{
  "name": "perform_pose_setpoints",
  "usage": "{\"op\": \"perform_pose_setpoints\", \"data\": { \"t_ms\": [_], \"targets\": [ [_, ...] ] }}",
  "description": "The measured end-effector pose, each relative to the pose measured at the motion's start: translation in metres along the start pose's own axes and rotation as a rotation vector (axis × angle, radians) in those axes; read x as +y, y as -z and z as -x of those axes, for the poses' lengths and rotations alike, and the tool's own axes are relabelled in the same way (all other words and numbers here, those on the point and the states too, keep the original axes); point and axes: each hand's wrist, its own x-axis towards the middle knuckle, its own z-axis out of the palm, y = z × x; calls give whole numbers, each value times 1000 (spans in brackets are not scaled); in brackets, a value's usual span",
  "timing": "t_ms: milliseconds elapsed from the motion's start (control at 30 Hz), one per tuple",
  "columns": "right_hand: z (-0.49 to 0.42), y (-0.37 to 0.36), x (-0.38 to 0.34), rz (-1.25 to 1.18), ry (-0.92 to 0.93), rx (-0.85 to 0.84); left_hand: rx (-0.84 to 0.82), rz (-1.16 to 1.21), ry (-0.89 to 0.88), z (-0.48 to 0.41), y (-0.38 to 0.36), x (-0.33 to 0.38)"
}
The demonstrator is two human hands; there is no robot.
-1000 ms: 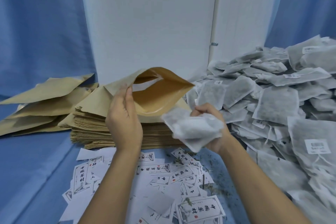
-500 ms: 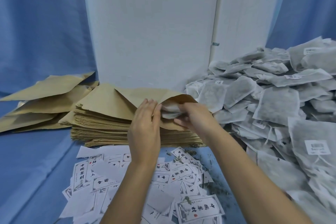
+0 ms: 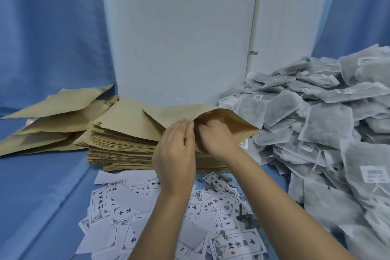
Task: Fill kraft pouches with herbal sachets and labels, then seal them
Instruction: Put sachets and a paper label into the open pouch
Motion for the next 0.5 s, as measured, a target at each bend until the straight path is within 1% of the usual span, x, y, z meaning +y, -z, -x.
{"op": "perform_pose_setpoints", "data": {
  "t_ms": [67, 100, 133, 167, 267, 300, 367, 433, 500],
  "targets": [
    [-4, -2, -3, 54, 18, -134, 29, -29, -64, 1, -1, 0],
    [-6, -3, -3, 45, 35, -142, 28, -39, -73, 0, -2, 0],
    [-5, -5, -2, 6, 52, -114, 21, -46, -60, -1, -3, 0],
    [-4, -7, -1, -36, 76, -44, 7, -50, -24, -5, -4, -1],
    [2, -10, 8, -116, 160, 299, -50, -66, 131, -20, -13, -6],
    [3, -10, 14, -166, 153, 394, -54, -75, 162, -26, -17, -8],
    [0, -4, 27, -289, 82, 552, -56, -77, 212, -38, -27, -12],
    [-12, 4, 46, -351, -22, 662, -29, -78, 262, -52, -38, -16],
    [-27, 7, 66, -247, -92, 646, 40, -69, 309, -65, -47, -23]
  ]
}}
